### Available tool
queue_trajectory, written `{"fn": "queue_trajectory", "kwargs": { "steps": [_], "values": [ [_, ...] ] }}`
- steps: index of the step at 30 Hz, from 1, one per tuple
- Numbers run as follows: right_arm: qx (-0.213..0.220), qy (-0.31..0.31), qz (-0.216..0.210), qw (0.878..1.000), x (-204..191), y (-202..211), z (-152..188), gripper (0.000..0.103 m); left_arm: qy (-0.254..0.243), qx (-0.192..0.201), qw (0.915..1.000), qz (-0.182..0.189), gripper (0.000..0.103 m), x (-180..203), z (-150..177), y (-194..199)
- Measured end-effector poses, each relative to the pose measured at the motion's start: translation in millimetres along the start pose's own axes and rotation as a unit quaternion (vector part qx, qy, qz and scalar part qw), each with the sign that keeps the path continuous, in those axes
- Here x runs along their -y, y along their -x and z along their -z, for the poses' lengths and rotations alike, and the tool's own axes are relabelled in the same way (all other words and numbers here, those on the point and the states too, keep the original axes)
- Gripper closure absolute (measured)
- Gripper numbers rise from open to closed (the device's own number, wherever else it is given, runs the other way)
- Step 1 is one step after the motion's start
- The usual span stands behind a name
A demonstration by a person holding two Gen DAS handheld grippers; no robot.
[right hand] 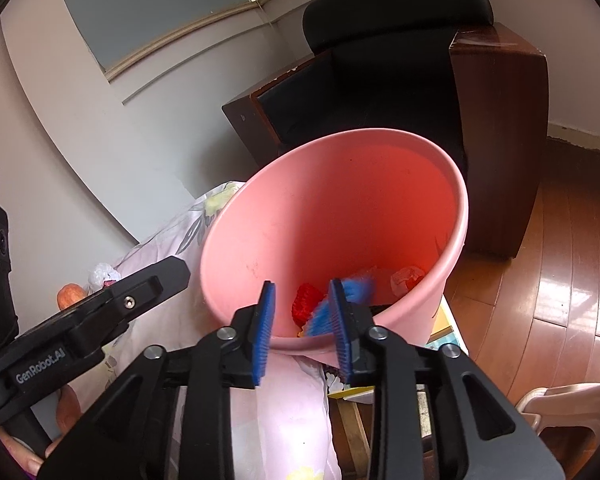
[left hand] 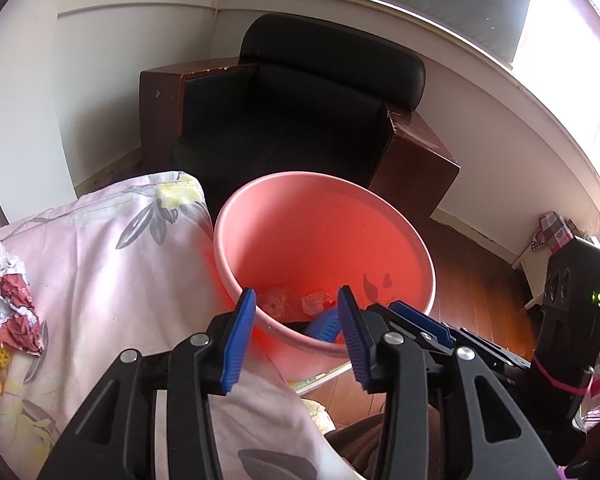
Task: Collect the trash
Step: 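Move both open tools back over the remaining trash on the table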
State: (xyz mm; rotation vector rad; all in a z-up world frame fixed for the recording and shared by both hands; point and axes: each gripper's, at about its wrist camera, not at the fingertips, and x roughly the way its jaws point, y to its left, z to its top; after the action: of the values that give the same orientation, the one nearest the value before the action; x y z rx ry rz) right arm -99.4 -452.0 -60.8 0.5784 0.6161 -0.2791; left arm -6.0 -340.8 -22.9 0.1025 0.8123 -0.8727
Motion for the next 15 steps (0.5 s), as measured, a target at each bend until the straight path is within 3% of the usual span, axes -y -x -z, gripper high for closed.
{"fn": "queue_trajectory", "kwargs": {
  "steps": [8, 15],
  "values": [
    [0.002, 0.009, 0.002, 1.000, -11, 12, 5, 0.072, 0.001, 0.005, 1.0000, 0.000, 0.060, -2, 11, 26],
    [-0.010, 0.037, -0.013, 0.999, -40, 16, 19, 0.072, 0.004, 0.020, 0.9995, -0.025, 0.060, -15, 18, 51]
  ]
}}
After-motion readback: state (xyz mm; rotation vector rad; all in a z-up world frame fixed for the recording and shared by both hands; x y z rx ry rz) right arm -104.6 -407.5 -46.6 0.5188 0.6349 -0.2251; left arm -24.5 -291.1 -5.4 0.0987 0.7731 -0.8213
